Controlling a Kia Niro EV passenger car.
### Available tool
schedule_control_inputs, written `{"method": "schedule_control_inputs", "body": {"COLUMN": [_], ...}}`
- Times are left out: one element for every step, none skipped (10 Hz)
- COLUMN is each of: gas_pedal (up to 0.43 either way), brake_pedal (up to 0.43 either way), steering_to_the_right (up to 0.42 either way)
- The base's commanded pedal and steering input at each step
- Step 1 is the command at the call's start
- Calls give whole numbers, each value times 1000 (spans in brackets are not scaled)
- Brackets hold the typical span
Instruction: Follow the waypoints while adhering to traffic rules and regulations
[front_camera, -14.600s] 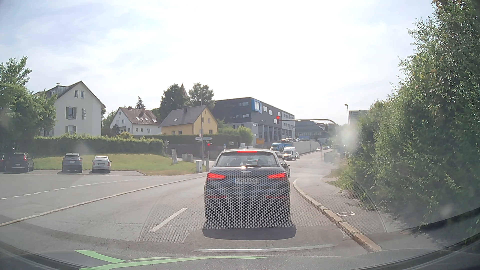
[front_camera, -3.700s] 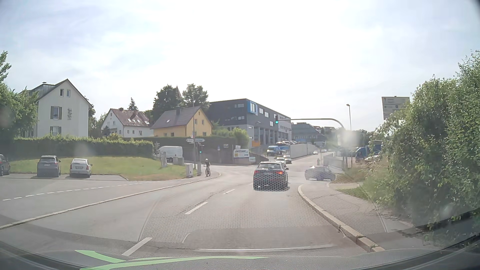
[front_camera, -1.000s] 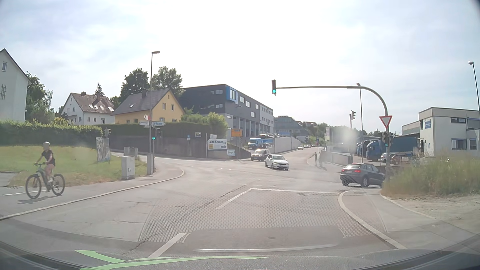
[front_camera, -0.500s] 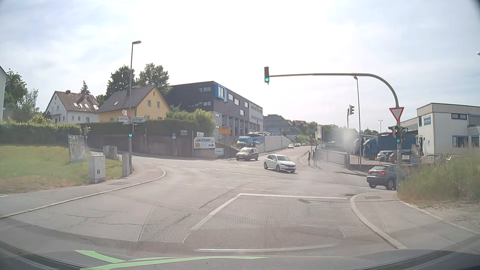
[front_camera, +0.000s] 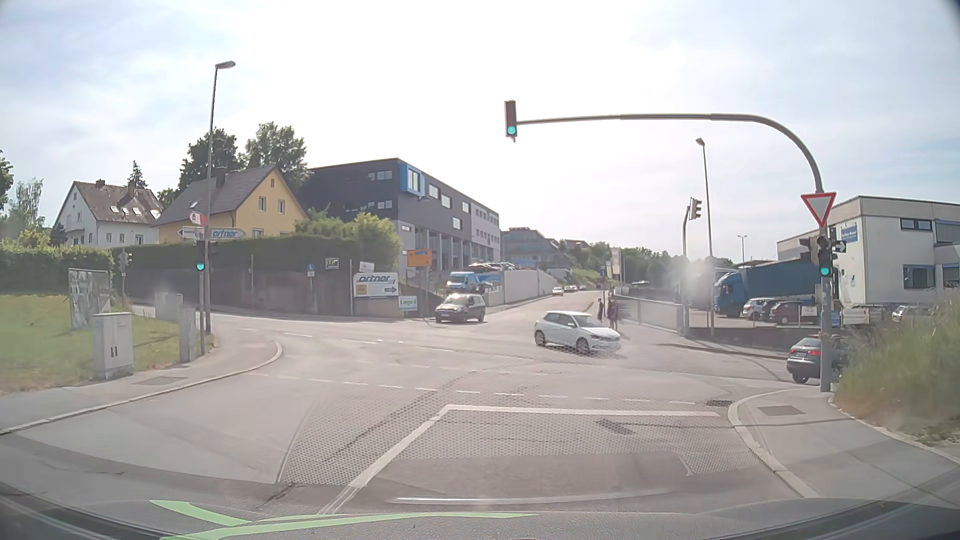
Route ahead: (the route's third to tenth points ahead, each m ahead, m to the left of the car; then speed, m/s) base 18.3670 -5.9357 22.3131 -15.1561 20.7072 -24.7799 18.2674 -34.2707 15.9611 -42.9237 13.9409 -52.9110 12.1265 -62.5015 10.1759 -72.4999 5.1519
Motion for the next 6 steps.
{"method": "schedule_control_inputs", "body": {"gas_pedal": [0,0,0,0,0,0], "brake_pedal": [0,0,12,24,43,67], "steering_to_the_right": [83,85,86,88,95,105]}}
